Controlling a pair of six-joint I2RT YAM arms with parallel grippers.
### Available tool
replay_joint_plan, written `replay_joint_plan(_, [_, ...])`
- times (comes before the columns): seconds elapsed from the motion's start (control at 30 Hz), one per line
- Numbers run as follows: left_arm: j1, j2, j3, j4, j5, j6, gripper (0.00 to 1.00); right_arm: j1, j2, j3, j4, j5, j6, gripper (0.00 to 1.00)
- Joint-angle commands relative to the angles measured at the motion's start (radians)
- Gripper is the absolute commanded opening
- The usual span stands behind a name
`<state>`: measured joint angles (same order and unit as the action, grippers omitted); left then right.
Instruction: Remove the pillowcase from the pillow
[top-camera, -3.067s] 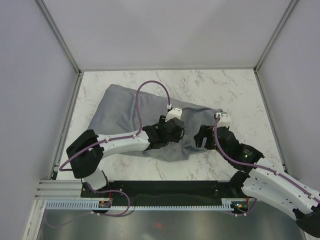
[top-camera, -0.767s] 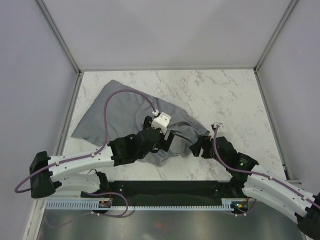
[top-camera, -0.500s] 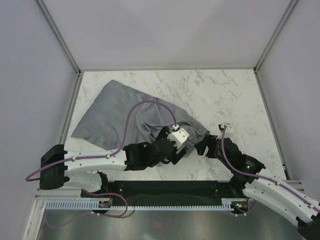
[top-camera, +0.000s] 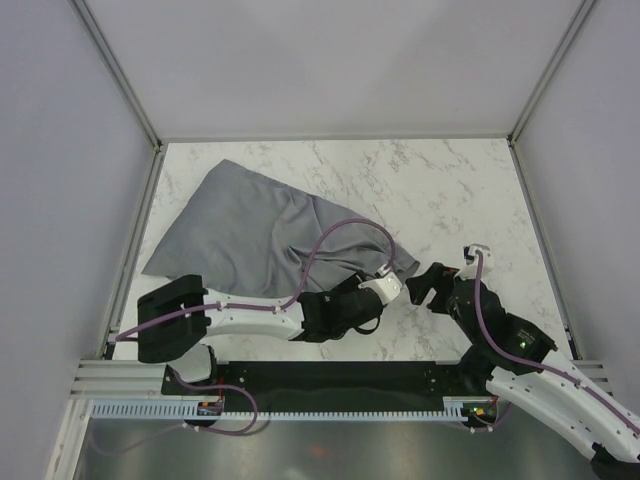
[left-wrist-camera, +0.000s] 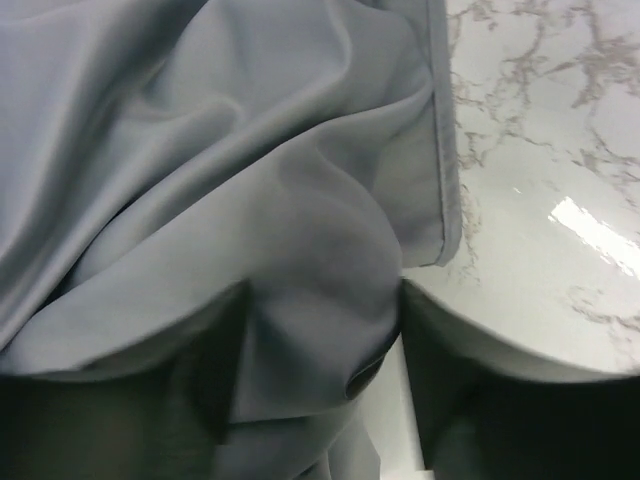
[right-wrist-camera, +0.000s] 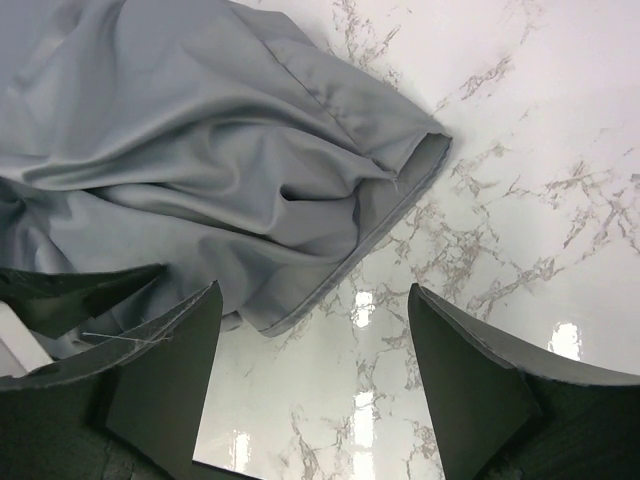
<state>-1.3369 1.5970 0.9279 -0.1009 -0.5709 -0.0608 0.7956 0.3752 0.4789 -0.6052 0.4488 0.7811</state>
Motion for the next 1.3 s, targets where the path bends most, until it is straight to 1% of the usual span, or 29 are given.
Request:
replay_joint_plan(0.0, [-0.005, 0.037, 0.058, 0.018, -0.127, 0.047, 0.55, 0.004, -0.009, 0.040, -0.034, 0.034, 0.001, 0.83])
replay_joint_plan(0.03, [-0.005, 0.044, 0.068, 0.017, -0.138, 0.052, 0.34, 0.004, -0.006, 0.038, -0.033, 0.033, -0.002, 0.83])
replay_joint_plan(0.07, [-0.005, 0.053, 0.072, 0.010, -0.158, 0.052, 0.24, 0.004, -0.002, 0.038, -0.034, 0.031, -0.005, 0.83])
replay_joint_plan(0.1, [-0.005, 0.055, 0.077, 0.010, -0.165, 0.053, 0.17, 0.004, 0.001, 0.035, -0.031, 0.028, -0.011, 0.83])
replay_joint_plan(0.13, [-0.002, 0.058, 0.087, 0.001, -0.172, 0.055, 0.05, 0.004, 0.005, 0.035, -0.031, 0.021, -0.016, 0.83])
replay_joint_plan(0.17, [-0.001, 0.055, 0.092, -0.003, -0.182, 0.053, 0.02, 0.004, 0.008, 0.033, -0.027, 0.015, -0.019, 0.83])
replay_joint_plan(0.27, [0.013, 0.021, 0.114, -0.029, -0.196, 0.038, 0.02, 0.004, 0.021, 0.035, -0.015, -0.010, -0.035, 0.83])
replay_joint_plan(0.33, [0.024, -0.044, 0.134, -0.055, -0.195, 0.006, 0.02, 0.004, 0.045, 0.035, -0.001, -0.028, -0.055, 0.83])
replay_joint_plan(0.4, [0.042, -0.124, 0.153, -0.066, -0.159, -0.013, 0.02, 0.004, 0.066, 0.032, 0.031, -0.044, -0.072, 0.83])
replay_joint_plan(0.43, [0.060, -0.149, 0.160, -0.072, -0.115, -0.037, 0.02, 0.004, 0.095, 0.032, 0.062, -0.067, -0.088, 0.83])
replay_joint_plan(0.53, [0.103, -0.228, 0.192, -0.120, -0.049, -0.082, 0.02, 0.004, 0.158, 0.040, 0.137, -0.132, -0.111, 0.82])
replay_joint_plan(0.7, [0.180, -0.293, 0.209, -0.216, 0.043, -0.134, 0.02, 0.005, 0.202, 0.026, 0.297, -0.229, -0.137, 0.80])
replay_joint_plan(0.73, [0.192, -0.301, 0.206, -0.229, 0.046, -0.140, 0.02, 0.005, 0.221, 0.023, 0.338, -0.237, -0.140, 0.80])
replay_joint_plan(0.8, [0.199, -0.315, 0.200, -0.256, 0.048, -0.146, 0.02, 0.005, 0.257, 0.023, 0.364, -0.251, -0.157, 0.79])
replay_joint_plan(1.03, [0.220, -0.384, 0.144, -0.301, 0.026, -0.191, 0.02, 0.005, 0.318, 0.003, 0.476, -0.208, -0.152, 0.79])
replay_joint_plan(1.27, [0.248, -0.486, 0.086, -0.370, -0.027, -0.269, 0.02, 0.005, 0.409, -0.075, 0.542, -0.196, -0.114, 0.77])
